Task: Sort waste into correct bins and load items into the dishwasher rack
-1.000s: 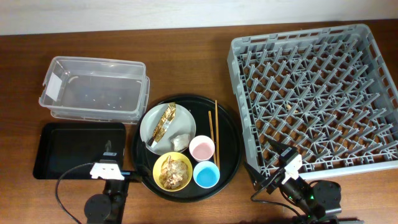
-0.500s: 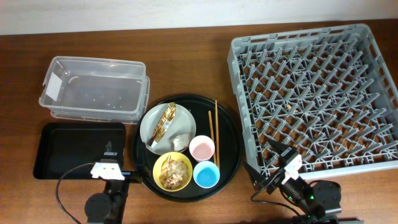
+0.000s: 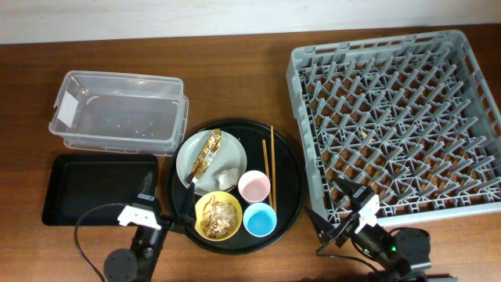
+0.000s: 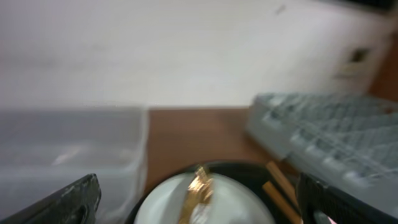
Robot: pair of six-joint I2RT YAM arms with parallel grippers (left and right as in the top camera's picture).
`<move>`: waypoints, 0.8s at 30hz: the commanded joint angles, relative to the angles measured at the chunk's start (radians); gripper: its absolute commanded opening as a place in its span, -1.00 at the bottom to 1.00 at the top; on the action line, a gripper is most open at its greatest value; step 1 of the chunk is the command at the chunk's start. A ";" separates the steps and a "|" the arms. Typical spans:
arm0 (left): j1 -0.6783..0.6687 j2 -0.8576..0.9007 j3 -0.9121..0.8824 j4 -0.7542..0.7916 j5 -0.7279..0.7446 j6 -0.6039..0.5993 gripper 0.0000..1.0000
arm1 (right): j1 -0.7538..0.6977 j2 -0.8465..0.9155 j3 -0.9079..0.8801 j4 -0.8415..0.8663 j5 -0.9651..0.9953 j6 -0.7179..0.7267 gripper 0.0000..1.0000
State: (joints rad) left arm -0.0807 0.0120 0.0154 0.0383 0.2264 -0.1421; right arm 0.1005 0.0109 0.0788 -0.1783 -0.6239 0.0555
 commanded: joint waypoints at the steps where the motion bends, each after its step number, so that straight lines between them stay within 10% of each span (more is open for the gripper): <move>1: 0.005 0.003 0.108 0.017 0.134 -0.046 0.99 | -0.003 0.024 0.164 -0.039 0.001 0.031 0.97; 14: 0.005 0.585 1.022 -0.917 0.134 -0.034 0.99 | -0.003 0.725 1.093 -0.869 0.081 0.008 0.97; 21: 0.005 0.813 1.223 -1.108 0.185 -0.037 0.99 | -0.003 0.953 1.241 -1.079 -0.066 0.028 0.98; 24: 0.005 0.894 1.222 -1.168 0.137 -0.068 0.66 | -0.003 0.994 1.241 -1.138 -0.008 0.027 0.82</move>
State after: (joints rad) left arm -0.0807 0.8291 1.2236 -1.0809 0.3820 -0.1867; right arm 0.1005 0.9783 1.3014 -1.2877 -0.6563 0.0826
